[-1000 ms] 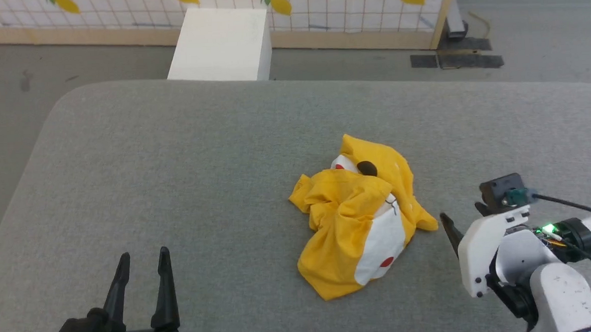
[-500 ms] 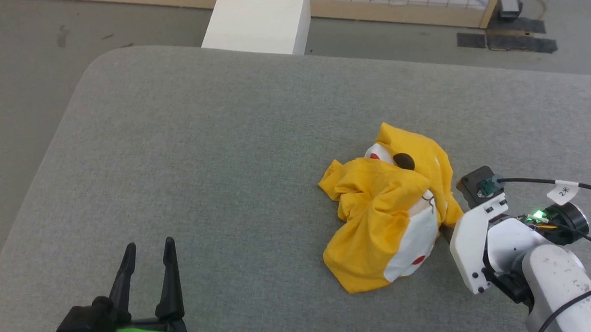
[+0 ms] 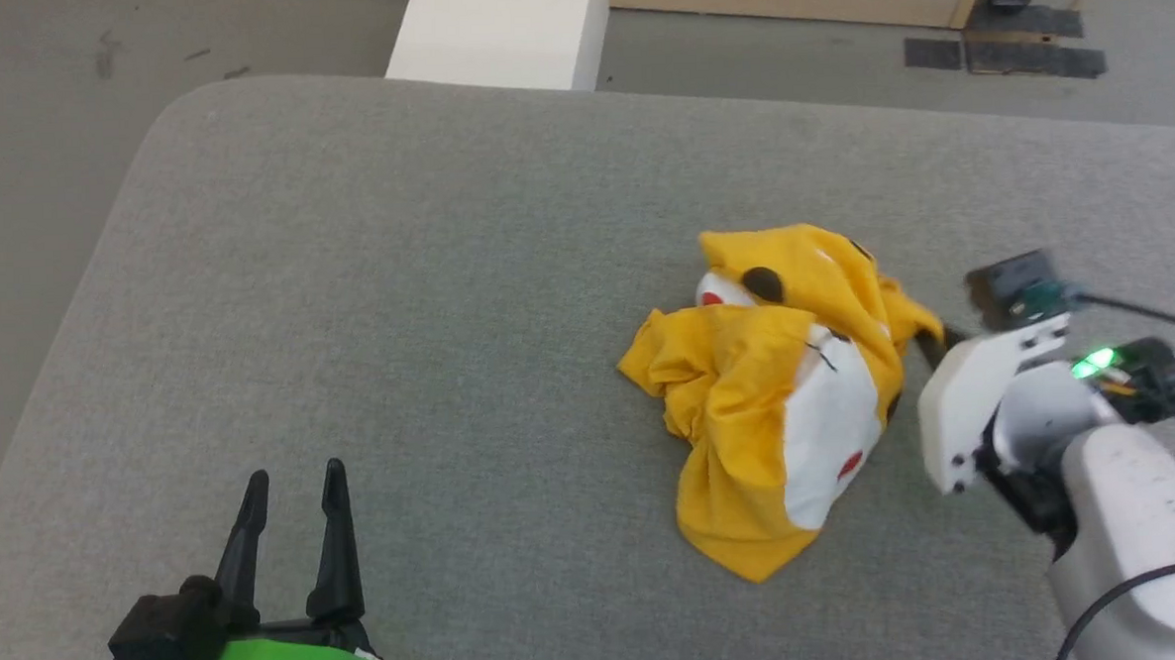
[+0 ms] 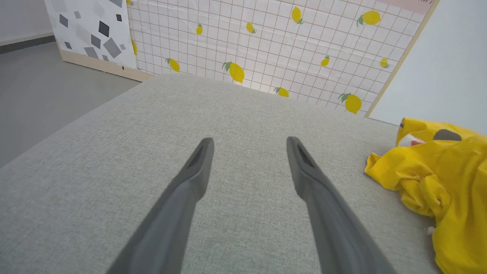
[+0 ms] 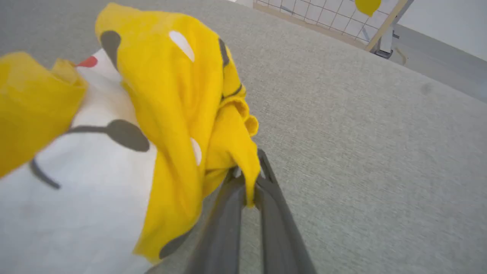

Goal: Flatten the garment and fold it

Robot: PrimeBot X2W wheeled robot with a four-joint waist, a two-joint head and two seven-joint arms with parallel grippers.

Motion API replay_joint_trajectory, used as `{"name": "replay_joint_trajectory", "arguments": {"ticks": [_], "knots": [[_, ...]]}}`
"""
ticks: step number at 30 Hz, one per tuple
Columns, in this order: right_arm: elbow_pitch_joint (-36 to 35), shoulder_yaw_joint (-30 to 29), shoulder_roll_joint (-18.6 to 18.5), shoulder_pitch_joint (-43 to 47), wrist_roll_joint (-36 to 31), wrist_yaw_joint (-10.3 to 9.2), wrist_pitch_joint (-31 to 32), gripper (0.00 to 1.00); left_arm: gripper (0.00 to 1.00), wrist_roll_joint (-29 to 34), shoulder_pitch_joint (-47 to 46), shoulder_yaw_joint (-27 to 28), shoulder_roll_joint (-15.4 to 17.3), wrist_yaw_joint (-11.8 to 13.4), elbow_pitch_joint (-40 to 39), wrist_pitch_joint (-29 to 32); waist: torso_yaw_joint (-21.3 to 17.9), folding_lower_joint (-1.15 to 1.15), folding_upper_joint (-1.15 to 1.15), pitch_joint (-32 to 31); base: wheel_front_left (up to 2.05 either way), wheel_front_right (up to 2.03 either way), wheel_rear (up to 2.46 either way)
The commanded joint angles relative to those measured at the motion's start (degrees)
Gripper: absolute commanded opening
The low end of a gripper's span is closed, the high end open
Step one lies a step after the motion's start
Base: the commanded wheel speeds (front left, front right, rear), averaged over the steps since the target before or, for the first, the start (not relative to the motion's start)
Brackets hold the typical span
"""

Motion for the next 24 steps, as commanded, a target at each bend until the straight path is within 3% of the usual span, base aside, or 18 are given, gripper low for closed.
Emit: {"name": "replay_joint_trajectory", "arguments": {"ticks": [1, 2, 8, 13, 20, 21, 22, 24], "knots": [[-1.7, -1.7, 0.0, -0.9, 0.6, -0.10, -0.8, 0.00, 1.00, -0.1, 0.0, 0.2, 0.3, -0.4, -0.1, -0.2, -2.3, -0.01, 0.00, -2.3, 0.00, 0.00, 0.00], [-5.9, -5.9, -0.4, 0.8, 0.8, -0.10, -1.1, 0.00, 1.00, 0.2, 0.7, 0.5, 0.2, -0.4, -0.2, -0.2, -3.7, -0.01, 0.00, -3.7, 0.00, 0.00, 0.00], [-15.6, -19.7, 0.0, 12.3, 0.2, -0.10, 1.7, 0.00, 1.00, 0.6, 1.9, 0.3, -0.1, -0.4, -0.5, -0.2, -4.7, -0.01, 0.00, -4.3, 0.00, 0.00, 0.00], [-18.7, -31.3, 3.6, 25.6, -1.7, -0.10, 1.6, 0.00, 1.00, 0.1, 1.9, -0.2, 0.3, -0.4, 0.1, -0.2, -3.8, -0.01, 0.00, -3.3, 0.00, 0.00, 0.00], [-13.6, -34.0, 6.3, 32.7, -3.2, -0.10, -0.2, 0.02, 1.00, -0.2, 2.1, 0.7, 1.6, -0.4, 1.0, -0.2, -4.6, -0.01, 0.00, -3.2, 0.00, 0.00, 0.00], [-12.9, -33.5, 6.4, 32.4, -3.3, -0.10, -0.4, 0.34, 1.00, -0.2, 2.0, 0.8, 1.7, -0.4, 1.1, -0.2, -4.9, -0.01, 0.00, -3.3, 0.00, 0.00, 0.00], [-12.5, -32.7, 6.4, 32.0, -3.2, -0.10, -0.6, 0.95, 1.00, -0.2, 2.0, 0.7, 1.8, -0.4, 1.1, -0.2, -5.1, -0.01, 0.00, -3.5, 0.00, 0.00, 0.00], [-12.2, -31.4, 6.5, 30.7, -2.3, -0.10, -0.4, 1.00, 1.00, -0.1, 2.0, 0.4, 1.6, -0.4, 1.0, -0.2, -5.6, -0.01, 0.00, -3.9, 0.00, 0.00, 0.00]]}}
